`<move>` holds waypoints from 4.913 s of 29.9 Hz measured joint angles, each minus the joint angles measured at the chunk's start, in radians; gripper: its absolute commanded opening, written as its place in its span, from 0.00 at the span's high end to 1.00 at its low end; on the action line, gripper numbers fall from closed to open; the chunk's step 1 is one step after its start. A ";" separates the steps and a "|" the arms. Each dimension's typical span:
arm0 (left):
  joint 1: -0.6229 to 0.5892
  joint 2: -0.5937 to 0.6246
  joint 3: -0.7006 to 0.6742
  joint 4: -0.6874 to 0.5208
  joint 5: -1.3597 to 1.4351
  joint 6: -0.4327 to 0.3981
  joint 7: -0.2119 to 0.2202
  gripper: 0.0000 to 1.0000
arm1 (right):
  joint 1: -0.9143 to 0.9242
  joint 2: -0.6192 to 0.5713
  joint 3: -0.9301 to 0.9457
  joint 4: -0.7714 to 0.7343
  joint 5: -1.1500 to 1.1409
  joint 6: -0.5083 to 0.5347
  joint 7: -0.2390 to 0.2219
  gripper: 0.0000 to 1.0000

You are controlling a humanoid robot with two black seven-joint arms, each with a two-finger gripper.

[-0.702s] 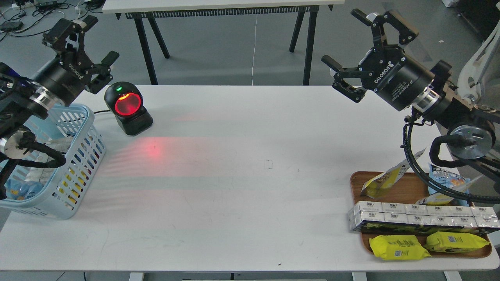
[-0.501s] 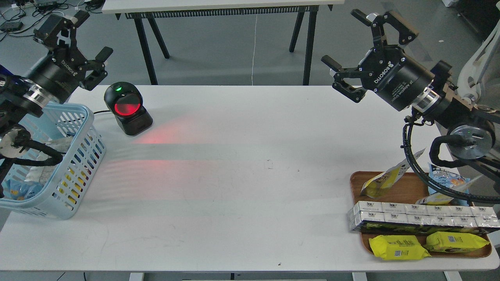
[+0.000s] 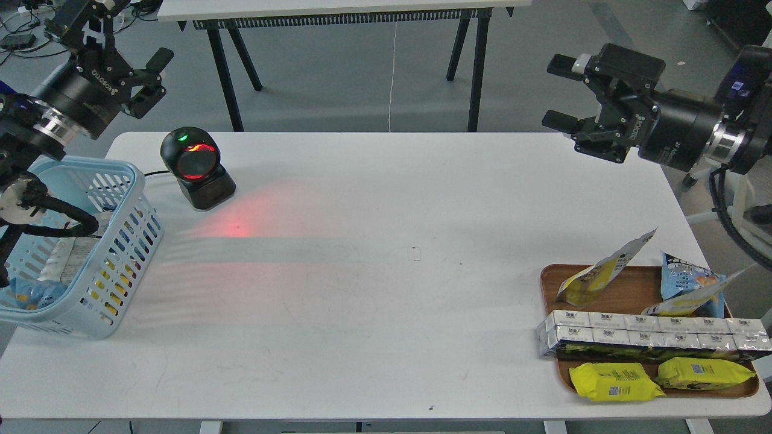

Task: Scan snack and place in basket
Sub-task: 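Move the right gripper toward the snack pouches on the wooden tray, then lower the right gripper and grasp the yellow-and-white snack pouch, then carry the pouch toward the table center and set it down, then release the pouch and raise the right arm away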

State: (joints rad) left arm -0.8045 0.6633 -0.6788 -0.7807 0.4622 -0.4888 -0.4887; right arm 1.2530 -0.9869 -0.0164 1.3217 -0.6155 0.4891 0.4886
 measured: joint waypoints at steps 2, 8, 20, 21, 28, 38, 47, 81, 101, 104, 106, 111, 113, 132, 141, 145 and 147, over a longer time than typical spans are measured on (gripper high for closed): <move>-0.007 0.000 0.000 0.000 -0.001 0.000 0.000 0.00 | 0.085 -0.015 -0.088 0.007 -0.106 0.000 0.000 0.04; -0.008 -0.001 -0.001 0.003 -0.002 0.000 0.000 0.00 | 0.273 -0.070 -0.224 0.088 -0.595 0.000 0.000 0.04; 0.004 -0.002 0.001 0.005 0.001 0.000 0.000 0.00 | 0.281 -0.252 -0.228 0.313 -1.535 -0.167 0.001 0.04; 0.004 -0.002 0.001 0.005 0.001 0.000 0.000 0.00 | 0.274 -0.259 -0.229 0.314 -1.549 -0.202 0.001 0.04; 0.005 -0.003 0.002 0.005 0.004 0.000 0.000 0.00 | 0.190 -0.269 -0.234 0.304 -1.566 -0.379 0.000 0.04; 0.006 -0.001 0.002 0.035 0.004 0.000 0.000 0.00 | 0.138 -0.272 -0.238 0.306 -1.566 -0.394 0.000 0.04; 0.006 -0.034 0.002 0.059 0.004 0.000 0.000 0.00 | 0.068 -0.175 -0.239 0.190 -1.566 -0.394 0.000 0.05; -0.007 -0.037 0.004 0.086 0.004 0.000 0.000 0.00 | 0.002 -0.050 -0.170 0.180 -1.566 -0.379 0.000 1.00; -0.027 -0.059 0.003 0.114 0.002 0.000 0.000 0.00 | 0.186 0.423 -0.085 0.142 -1.566 -0.274 0.000 1.00; -0.030 -0.060 0.004 0.119 0.004 0.000 0.000 0.00 | 0.184 0.542 -0.087 0.071 -1.566 -0.271 0.000 1.00; -0.031 -0.060 0.004 0.119 0.004 0.000 0.000 0.00 | 0.181 0.611 -0.089 0.029 -1.566 -0.271 0.000 1.00; -0.028 -0.060 0.003 0.120 0.004 0.000 0.000 0.00 | 0.176 0.739 -0.119 -0.061 -1.566 -0.271 0.000 1.00; -0.025 -0.060 0.002 0.120 0.004 0.000 0.000 0.00 | 0.168 0.779 -0.126 -0.089 -1.566 -0.271 0.000 1.00; -0.028 -0.080 0.001 0.131 0.002 0.000 0.000 0.00 | 0.148 0.872 -0.064 -0.137 -1.543 -0.251 0.000 0.02; -0.059 -0.089 0.005 0.147 0.008 0.000 0.000 0.00 | 0.132 0.750 0.198 -0.184 -0.972 -0.089 -0.091 0.02; -0.101 -0.103 0.005 0.136 0.009 0.000 0.000 0.00 | 0.076 0.637 0.309 -0.214 -0.701 -0.068 -0.135 0.02; -0.139 -0.108 0.005 0.132 0.009 0.000 0.000 0.00 | 0.045 0.583 0.355 -0.228 -0.581 -0.065 -0.148 0.02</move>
State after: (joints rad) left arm -0.9440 0.5553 -0.6739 -0.6484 0.4708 -0.4887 -0.4887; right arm 1.2982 -0.4039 0.3385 1.0937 -1.1964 0.4239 0.3406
